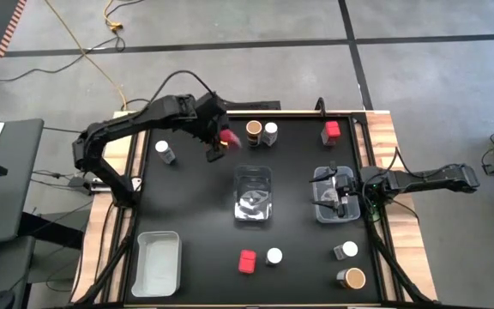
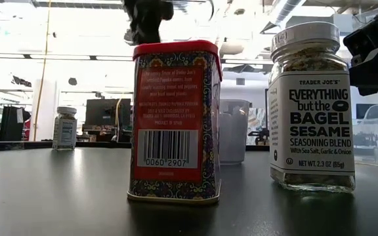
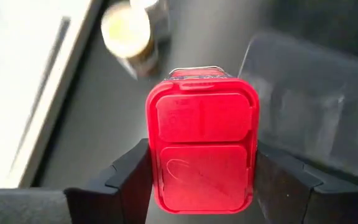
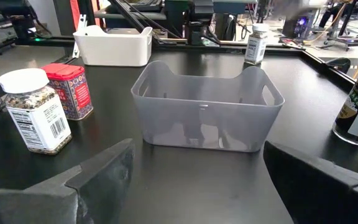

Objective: Sort spices by type
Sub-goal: Put the red seasoning can into the black bin

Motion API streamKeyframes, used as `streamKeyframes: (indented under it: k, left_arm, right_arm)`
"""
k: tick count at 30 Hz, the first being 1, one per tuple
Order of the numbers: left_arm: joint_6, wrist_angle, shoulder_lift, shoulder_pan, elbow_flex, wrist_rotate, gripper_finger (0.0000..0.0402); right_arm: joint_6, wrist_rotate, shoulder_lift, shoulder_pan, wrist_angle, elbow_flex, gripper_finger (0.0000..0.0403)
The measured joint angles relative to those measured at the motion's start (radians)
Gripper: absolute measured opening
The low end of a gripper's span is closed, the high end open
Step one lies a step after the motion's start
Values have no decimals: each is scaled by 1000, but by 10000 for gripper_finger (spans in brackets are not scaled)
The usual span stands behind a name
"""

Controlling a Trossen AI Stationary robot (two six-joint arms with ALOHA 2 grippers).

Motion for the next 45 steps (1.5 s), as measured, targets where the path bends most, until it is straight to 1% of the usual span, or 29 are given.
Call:
streamKeyframes:
  k: [3,5,9,13,17,20,25,30,34,37,39,45]
  left_arm:
    - [-1,-19,32,-17,107,46,226]
    - [-1,-50,74,-37,181,55,226]
    - [59,-126,173,-84,321,56,226]
    - [100,-198,250,-136,401,70,226]
    - [127,-216,305,-195,403,72,226]
    - [148,-215,355,-235,402,50,226]
    - [173,-212,455,-275,401,27,226]
    - [192,-211,521,-274,401,12,226]
    - [198,-194,544,-256,400,9,226]
    - [172,-175,553,-242,390,13,226]
    - [161,-179,557,-239,374,14,226]
    - [142,-112,559,-242,283,-6,226]
  right_arm:
    - [0,0,0,0,0,0,384]
    - [0,0,0,0,0,0,384]
    - [0,0,0,0,0,0,384]
    - [0,0,0,0,0,0,384]
    - [0,0,0,0,0,0,384]
    - [0,0,0,0,0,0,384]
    - [0,0,0,0,0,0,384]
    - [0,0,0,0,0,0,384]
    - [0,0,0,0,0,0,384]
    - [0,0,0,0,0,0,384]
    - [0,0,-1,0,0,0,384]
    - [0,0,-1,0,0,0,384]
